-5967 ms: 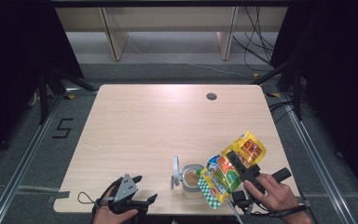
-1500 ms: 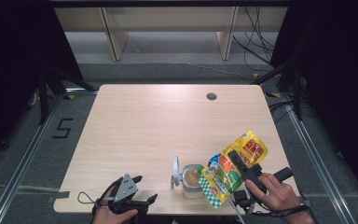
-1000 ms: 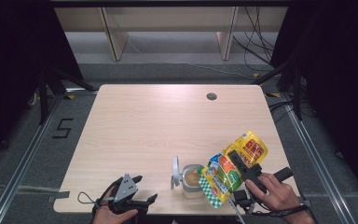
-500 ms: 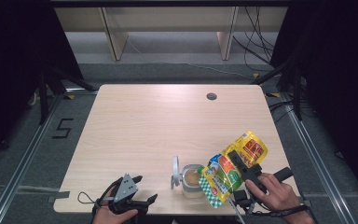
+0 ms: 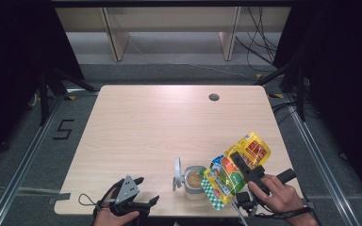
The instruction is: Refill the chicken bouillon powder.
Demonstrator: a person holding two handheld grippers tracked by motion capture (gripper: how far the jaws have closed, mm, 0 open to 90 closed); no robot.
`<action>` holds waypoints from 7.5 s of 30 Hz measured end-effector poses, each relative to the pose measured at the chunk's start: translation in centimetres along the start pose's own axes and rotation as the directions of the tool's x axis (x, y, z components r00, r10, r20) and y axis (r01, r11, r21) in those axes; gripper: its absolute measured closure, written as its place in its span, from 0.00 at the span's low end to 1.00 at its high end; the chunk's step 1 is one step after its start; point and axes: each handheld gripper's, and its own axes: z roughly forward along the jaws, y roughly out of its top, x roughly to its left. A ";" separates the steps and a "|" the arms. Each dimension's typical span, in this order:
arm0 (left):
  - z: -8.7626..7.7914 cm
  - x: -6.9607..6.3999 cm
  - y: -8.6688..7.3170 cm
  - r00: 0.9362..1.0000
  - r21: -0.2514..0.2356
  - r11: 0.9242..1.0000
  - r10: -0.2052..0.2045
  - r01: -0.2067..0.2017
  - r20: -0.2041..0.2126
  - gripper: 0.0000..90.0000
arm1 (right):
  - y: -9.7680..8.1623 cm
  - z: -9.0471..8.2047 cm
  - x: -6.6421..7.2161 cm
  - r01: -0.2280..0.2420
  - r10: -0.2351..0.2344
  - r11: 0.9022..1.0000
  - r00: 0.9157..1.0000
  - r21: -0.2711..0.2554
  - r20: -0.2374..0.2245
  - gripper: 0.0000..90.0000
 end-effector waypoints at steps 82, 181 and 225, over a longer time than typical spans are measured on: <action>0.2 -0.2 -0.1 1.000 -0.007 1.000 -0.015 0.015 0.013 0.20 | 0.0 -0.1 -0.1 -0.005 0.005 1.000 1.000 -0.005 0.002 0.69; 0.1 -0.1 0.0 1.000 -0.004 1.000 -0.005 0.005 0.010 0.20 | -0.3 -0.1 0.0 -0.034 0.034 0.999 0.999 -0.026 -0.015 0.72; 0.2 -0.2 0.0 1.000 -0.008 1.000 -0.014 0.014 0.013 0.20 | 0.0 -0.4 -0.2 0.009 -0.009 1.000 1.000 -0.016 -0.013 0.73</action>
